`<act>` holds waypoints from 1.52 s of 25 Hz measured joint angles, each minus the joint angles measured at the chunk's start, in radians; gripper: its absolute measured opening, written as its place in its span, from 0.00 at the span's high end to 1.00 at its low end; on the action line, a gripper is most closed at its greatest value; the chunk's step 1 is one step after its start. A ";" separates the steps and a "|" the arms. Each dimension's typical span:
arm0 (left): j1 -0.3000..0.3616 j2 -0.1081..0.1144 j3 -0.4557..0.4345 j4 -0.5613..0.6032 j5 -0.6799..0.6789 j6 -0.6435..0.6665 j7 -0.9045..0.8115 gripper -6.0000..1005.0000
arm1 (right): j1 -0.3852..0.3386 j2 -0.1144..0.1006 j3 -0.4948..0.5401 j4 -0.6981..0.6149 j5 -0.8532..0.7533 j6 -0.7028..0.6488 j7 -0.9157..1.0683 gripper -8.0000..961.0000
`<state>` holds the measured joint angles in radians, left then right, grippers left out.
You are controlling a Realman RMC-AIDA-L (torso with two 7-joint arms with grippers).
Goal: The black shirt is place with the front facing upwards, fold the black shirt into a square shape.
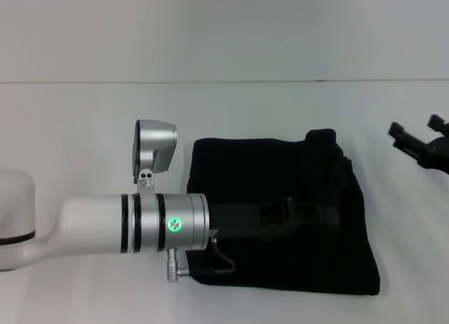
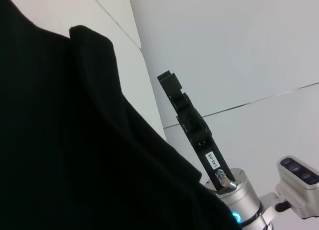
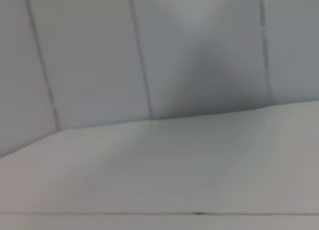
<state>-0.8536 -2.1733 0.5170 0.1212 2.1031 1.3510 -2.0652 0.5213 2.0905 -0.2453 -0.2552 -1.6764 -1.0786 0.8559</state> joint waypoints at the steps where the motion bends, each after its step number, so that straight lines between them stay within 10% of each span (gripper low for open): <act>1: 0.000 0.000 0.000 -0.003 0.000 0.001 0.000 0.79 | -0.006 0.000 0.000 0.000 0.016 0.000 0.000 0.02; 6: -0.005 0.000 -0.001 -0.020 -0.005 0.003 0.005 0.79 | -0.033 0.000 0.006 0.004 0.070 -0.002 0.000 0.01; 16: 0.003 0.002 -0.004 -0.009 -0.038 0.091 0.052 0.39 | -0.066 0.001 0.002 0.010 0.069 -0.099 0.013 0.01; 22: 0.105 0.014 0.002 0.203 -0.041 0.205 0.181 0.36 | -0.056 -0.004 -0.104 -0.105 -0.082 -0.215 0.257 0.01; 32: 0.260 0.155 0.016 0.319 -0.039 0.333 0.509 0.37 | 0.038 -0.052 -0.372 -0.565 -0.421 -0.367 1.095 0.01; 38: 0.332 0.154 0.016 0.398 -0.034 0.329 0.680 0.37 | 0.198 -0.085 -0.423 -0.703 -0.699 -0.508 1.512 0.02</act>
<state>-0.5216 -2.0196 0.5327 0.5191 2.0687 1.6798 -1.3856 0.7196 2.0051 -0.6682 -0.9581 -2.3751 -1.5869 2.3680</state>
